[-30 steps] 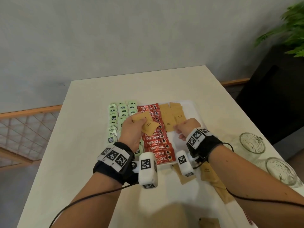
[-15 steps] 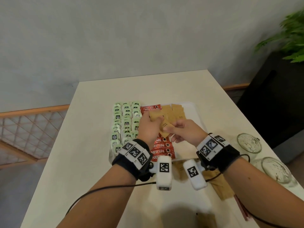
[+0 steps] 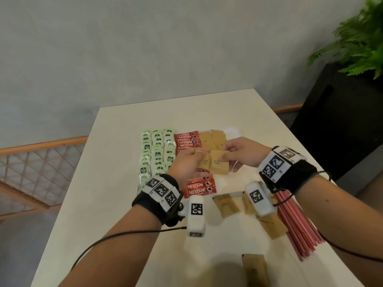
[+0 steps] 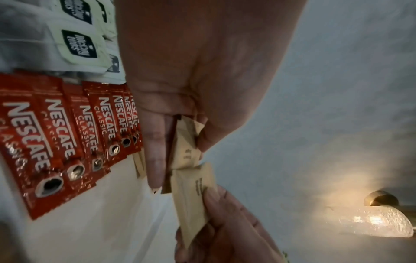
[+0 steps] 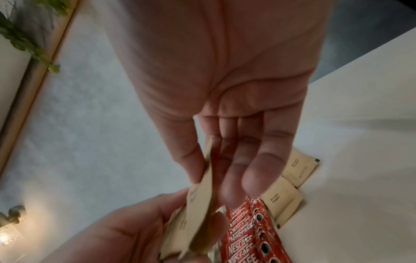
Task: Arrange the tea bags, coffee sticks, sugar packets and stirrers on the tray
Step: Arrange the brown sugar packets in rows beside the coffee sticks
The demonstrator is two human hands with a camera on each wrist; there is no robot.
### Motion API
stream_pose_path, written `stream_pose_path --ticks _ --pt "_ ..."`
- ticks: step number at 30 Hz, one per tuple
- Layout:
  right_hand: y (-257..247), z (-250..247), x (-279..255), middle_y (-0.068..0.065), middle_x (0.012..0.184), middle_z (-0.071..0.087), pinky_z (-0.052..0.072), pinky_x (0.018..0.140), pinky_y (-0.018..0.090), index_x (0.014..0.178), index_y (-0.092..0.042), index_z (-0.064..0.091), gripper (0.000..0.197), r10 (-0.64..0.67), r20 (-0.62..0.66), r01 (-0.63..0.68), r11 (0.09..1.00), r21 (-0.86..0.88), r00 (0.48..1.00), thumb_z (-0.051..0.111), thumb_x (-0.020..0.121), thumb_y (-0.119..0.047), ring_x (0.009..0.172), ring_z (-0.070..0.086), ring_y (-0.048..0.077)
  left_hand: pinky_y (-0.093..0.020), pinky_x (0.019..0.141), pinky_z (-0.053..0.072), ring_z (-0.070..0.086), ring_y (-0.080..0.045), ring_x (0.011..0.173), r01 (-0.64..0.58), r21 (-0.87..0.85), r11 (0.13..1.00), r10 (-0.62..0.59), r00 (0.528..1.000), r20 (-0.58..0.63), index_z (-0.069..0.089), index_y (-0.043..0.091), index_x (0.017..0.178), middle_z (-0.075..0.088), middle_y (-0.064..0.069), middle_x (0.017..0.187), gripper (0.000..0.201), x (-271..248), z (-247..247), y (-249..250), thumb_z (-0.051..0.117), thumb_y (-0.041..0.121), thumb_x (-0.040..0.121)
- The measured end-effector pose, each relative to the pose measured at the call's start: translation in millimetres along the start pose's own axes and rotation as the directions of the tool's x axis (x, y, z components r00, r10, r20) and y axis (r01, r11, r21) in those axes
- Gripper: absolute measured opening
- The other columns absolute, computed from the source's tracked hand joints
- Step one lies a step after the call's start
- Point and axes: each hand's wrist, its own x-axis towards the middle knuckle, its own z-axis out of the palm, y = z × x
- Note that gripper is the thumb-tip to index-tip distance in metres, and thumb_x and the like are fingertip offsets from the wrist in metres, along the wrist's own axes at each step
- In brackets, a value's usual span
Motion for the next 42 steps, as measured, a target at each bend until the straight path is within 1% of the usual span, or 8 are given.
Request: stream_pose_path --ticks 7,12,15,24,29,32,37,42 --pt "3.0 1.1 9.3 0.006 0.074 0.064 0.055 0.06 0.021 0.091 -0.007 0.065 0.012 -0.077 -0.2 0.094 0.992 0.081 0.977 0.073 0.084 -0.013 0.062 0.061 0.011 -0.036 0.085 0.059 0.072 -0.024 0.101 -0.082 -0.079 0.993 0.087 0.994 0.058 0.062 0.006 0.12 0.072 -0.012 0.114 0.033 4.2 2.0 -2.9 0.07 0.005 0.088" --pt "0.0 -4.0 19.0 0.005 0.071 0.063 0.056 0.063 0.023 0.076 -0.009 0.061 0.014 -0.036 -0.223 0.077 0.982 0.174 0.974 0.069 0.088 -0.01 0.058 0.061 0.009 -0.027 0.068 0.06 0.075 -0.021 0.084 -0.123 -0.183 0.975 0.122 0.992 -0.018 0.062 0.006 0.109 0.075 -0.007 0.097 0.019 9.4 6.0 11.2 0.064 -0.001 0.091" --pt "4.2 -17.7 31.4 0.012 0.084 0.064 0.058 0.059 0.024 0.081 -0.006 0.061 0.011 0.026 -0.296 0.067 0.951 0.3 0.955 0.062 0.092 -0.006 0.066 0.062 0.017 -0.032 0.08 0.06 0.073 -0.023 0.094 -0.114 -0.168 0.979 0.1 0.991 -0.091 0.061 0.006 0.112 0.07 -0.013 0.11 0.016 18.7 -1.7 15.1 0.053 0.004 0.098" --pt "62.0 -27.6 74.0 0.016 0.071 0.062 0.059 0.077 0.044 0.1 -0.005 0.058 0.012 0.405 -0.393 -0.36 0.914 0.186 0.825 0.064 0.09 -0.006 0.061 0.061 0.026 -0.029 0.08 0.058 0.065 -0.014 0.098 -0.132 -0.131 0.982 0.094 0.96 -0.264 0.07 0.019 0.105 0.069 -0.002 0.104 0.021 29.0 -37.7 8.1 0.049 0.02 0.102" --pt "60.5 -22.4 85.7 0.013 0.072 0.062 0.057 0.064 0.032 0.103 -0.004 0.062 0.014 0.393 -0.376 -0.379 0.918 0.115 0.839 0.065 0.09 -0.009 0.061 0.058 0.023 -0.012 0.049 0.047 0.065 0.007 0.06 -0.158 -0.05 0.986 0.142 0.959 -0.244 0.071 0.022 0.107 0.072 0.009 0.086 0.022 27.5 -42.3 4.7 0.05 0.024 0.102" --pt "55.6 -22.1 89.5 0.015 0.076 0.063 0.057 0.077 0.038 0.087 -0.002 0.066 0.01 0.393 -0.367 -0.396 0.916 0.072 0.843 0.068 0.088 -0.011 0.069 0.059 0.025 -0.017 0.057 0.049 0.066 0.0 0.066 -0.117 -0.05 0.992 0.104 0.972 -0.209 0.072 0.025 0.111 0.074 0.01 0.084 0.022 29.1 -44.4 3.8 0.052 0.027 0.101" --pt "54.7 -21.2 91.3 0.014 0.071 0.064 0.056 0.07 0.034 0.07 -0.006 0.061 0.023 0.401 -0.389 -0.418 0.907 0.044 0.829 0.073 0.086 -0.019 0.062 0.058 0.023 -0.022 0.065 0.051 0.059 -0.006 0.069 -0.096 -0.039 0.995 0.086 0.977 -0.195 0.073 0.026 0.112 0.073 0.011 0.08 0.022 33.4 -44.2 -1.3 0.054 0.026 0.1" --pt "50.3 -25.8 77.2 0.008 0.085 0.068 0.057 0.07 0.032 0.088 -0.011 0.066 0.024 0.24 -0.424 -0.24 0.969 0.054 0.873 0.07 0.086 -0.035 0.07 0.062 0.018 -0.026 0.067 0.061 0.064 -0.009 0.061 -0.125 -0.053 0.991 0.111 0.971 -0.21 0.07 0.009 0.106 0.073 -0.006 0.092 0.015 38.4 -35.1 -4.1 0.06 0.015 0.097"
